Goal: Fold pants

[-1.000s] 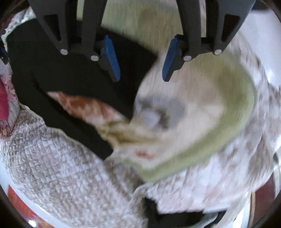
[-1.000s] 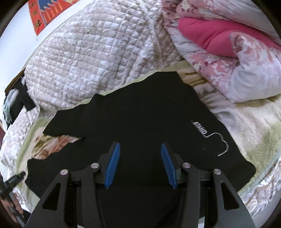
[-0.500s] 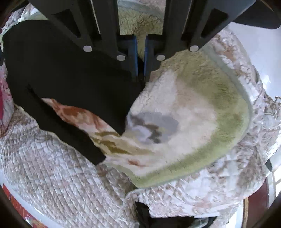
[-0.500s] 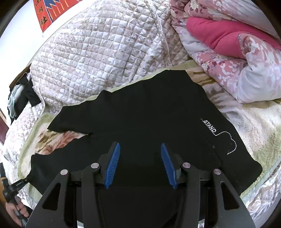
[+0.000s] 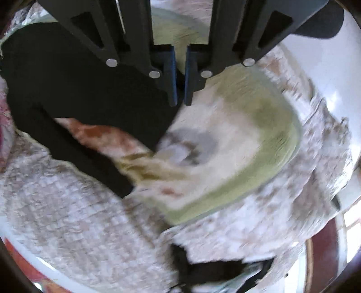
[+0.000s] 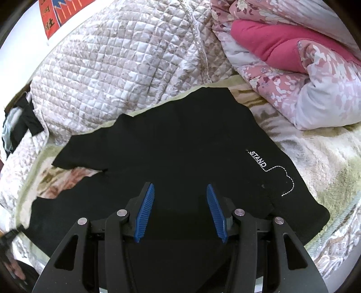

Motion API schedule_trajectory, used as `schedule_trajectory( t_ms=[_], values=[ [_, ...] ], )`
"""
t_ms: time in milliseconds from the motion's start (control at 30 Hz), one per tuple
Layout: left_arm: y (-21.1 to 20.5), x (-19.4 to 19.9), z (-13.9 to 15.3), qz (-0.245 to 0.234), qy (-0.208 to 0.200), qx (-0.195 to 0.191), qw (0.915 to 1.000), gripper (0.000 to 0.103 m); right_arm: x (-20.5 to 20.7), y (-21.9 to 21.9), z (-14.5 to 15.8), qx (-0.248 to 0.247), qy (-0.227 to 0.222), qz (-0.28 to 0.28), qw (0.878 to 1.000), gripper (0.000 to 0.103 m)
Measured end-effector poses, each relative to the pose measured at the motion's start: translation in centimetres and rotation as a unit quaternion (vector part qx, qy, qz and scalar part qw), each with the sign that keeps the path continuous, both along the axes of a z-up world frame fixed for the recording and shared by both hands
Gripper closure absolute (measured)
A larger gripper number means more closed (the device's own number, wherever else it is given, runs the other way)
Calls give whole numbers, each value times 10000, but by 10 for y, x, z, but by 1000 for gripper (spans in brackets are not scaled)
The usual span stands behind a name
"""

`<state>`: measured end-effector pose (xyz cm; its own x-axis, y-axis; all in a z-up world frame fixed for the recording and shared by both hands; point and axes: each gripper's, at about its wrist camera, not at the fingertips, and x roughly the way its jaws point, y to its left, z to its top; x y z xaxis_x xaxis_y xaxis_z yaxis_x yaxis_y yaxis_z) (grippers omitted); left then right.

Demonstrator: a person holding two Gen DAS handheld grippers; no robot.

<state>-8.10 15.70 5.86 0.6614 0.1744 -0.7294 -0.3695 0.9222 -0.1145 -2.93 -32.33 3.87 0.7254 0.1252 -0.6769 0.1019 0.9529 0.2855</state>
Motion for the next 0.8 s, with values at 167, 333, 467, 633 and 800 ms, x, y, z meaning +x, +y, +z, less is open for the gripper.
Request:
schedule_trajectory(
  t_ms=[167, 333, 467, 633, 800],
  values=[
    [-47, 32, 8, -1075, -119, -192, 9940, 70, 2, 8, -3, -172, 69, 148, 9997, 54],
    [-90, 70, -10, -1810, 91, 37, 9834, 70, 3, 1, -7, -376, 195, -84, 9991, 54],
    [-72, 88, -37, -1387, 492, 55, 9891, 70, 4, -21, -15, -326, 476, -629, 9964, 54],
    [-41, 82, -41, -935, 413, -102, 9947, 70, -1, -23, -2, -309, 118, -798, 9963, 54],
    [-20, 88, -37, -530, 263, -46, 9982, 70, 6, -34, -8, -227, 290, -1025, 9941, 54]
  ],
)
